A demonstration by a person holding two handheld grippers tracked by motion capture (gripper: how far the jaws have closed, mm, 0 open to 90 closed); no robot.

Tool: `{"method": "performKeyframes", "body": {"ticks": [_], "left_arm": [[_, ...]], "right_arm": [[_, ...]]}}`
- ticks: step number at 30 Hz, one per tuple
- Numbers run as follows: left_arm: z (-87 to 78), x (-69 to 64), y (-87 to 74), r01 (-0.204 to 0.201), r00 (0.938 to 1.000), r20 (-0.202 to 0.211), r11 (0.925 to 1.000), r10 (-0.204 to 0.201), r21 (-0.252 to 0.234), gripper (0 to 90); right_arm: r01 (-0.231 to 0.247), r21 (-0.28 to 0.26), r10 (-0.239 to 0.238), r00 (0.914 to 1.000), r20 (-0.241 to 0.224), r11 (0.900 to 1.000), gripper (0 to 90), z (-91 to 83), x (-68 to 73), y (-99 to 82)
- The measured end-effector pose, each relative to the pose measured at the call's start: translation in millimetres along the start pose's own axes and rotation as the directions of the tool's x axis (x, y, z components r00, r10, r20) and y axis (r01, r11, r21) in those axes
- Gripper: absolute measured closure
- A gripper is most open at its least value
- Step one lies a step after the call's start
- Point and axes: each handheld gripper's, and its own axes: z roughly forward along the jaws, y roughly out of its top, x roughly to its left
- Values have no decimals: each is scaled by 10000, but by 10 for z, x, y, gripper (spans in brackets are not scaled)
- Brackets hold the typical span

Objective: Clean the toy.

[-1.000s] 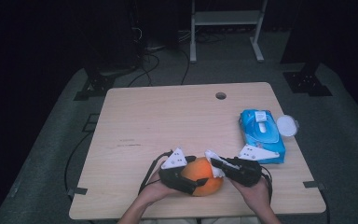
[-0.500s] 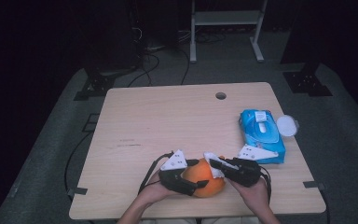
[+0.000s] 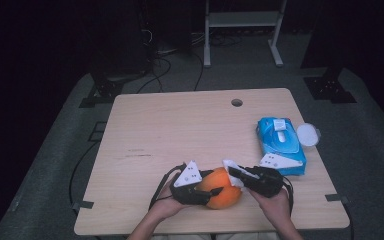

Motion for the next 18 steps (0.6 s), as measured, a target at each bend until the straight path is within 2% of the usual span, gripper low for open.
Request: {"method": "performKeyframes", "body": {"ticks": [1, 3, 4, 6, 7, 8, 9, 10, 11, 13, 14, 16, 18], "left_arm": [[18, -12, -5, -80, 10000, -5, 9999, 80, 102, 406], [44, -41, -4, -274, 9996, 20, 9995, 274, 181, 391], [64, -64, -1, -375, 9992, 110, 9992, 373, 163, 371], [66, -67, -1, -400, 9991, 128, 9990, 397, 199, 319], [53, -52, -8, -348, 9991, 248, 9991, 343, 230, 319], [32, -20, -18, -170, 9990, 404, 9997, 163, 174, 243], [14, 11, -29, 135, 9987, 491, 9999, -140, 93, 243], [0, 60, -51, 513, 9974, 500, 9986, -519, 130, 192], [0, 60, -51, 513, 9974, 500, 9986, -519, 130, 188], [22, 65, -71, 576, 9968, 553, 9982, -583, 144, 193], [34, 50, -78, 382, 9978, 529, 9989, -395, 259, 213], [25, 40, -81, 71, 9991, 415, 9995, -85, 318, 336], [-4, 70, -82, 178, 9992, 356, 9994, -188, 294, 354]], "right_arm": [[-151, -33, 151, 9999, 14, 9999, 820, -1, -18, -13], [-16, 42, 16, 9999, -144, 10000, 821, 15, 66, 3], [272, 19, -270, 9971, -705, 9996, 821, 44, 198, 32], [856, 239, -840, 9945, -632, 9960, 821, 81, 293, 43], [856, 239, -840, 9945, -632, 9960, 821, 81, 293, 43], [700, 318, -682, 9963, -529, 9970, 821, 90, 241, 17], [700, 318, -682, 9963, -529, 9970, 821, 90, 241, 17], [517, 325, -508, 9983, -286, 9981, 820, 70, 132, -14], [346, 266, -341, 9992, -202, 9990, 820, 55, 93, -22], [220, 250, -216, 9996, -177, 9994, 820, 48, 80, -21], [346, 250, -343, 9993, -115, 9991, 820, 51, 93, -15], [648, 333, -646, 9979, -57, 9973, 820, 60, 140, -7], [574, 298, -572, 9983, -76, 9979, 820, 48, 108, -4]]}}
